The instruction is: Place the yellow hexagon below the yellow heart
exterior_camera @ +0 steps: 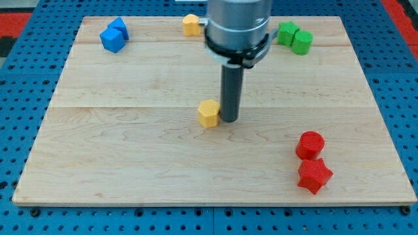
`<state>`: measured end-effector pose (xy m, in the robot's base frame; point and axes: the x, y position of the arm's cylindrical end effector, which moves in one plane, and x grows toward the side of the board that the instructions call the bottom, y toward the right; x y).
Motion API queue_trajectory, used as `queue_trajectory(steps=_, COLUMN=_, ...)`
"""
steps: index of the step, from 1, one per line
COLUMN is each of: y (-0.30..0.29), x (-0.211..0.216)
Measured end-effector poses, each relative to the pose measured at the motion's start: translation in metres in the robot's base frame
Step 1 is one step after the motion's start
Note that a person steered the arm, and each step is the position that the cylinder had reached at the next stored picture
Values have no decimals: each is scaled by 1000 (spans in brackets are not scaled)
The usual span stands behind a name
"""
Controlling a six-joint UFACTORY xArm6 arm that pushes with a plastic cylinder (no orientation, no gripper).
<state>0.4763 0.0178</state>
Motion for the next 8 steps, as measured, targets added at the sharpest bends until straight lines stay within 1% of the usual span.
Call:
queue_trajectory(steps=1, y=-23, x=9)
queue_trajectory(steps=2, y=-44, x=-15)
queue_trajectory(steps=4, y=-119, x=8)
queue_trajectory(steps=5, y=-106, x=-29)
queue_trajectory(steps=6, y=-72, x=-66)
queue_trajectory(steps=7, y=-23, x=-68)
queue_trajectory(steps=8, y=-9, x=-73)
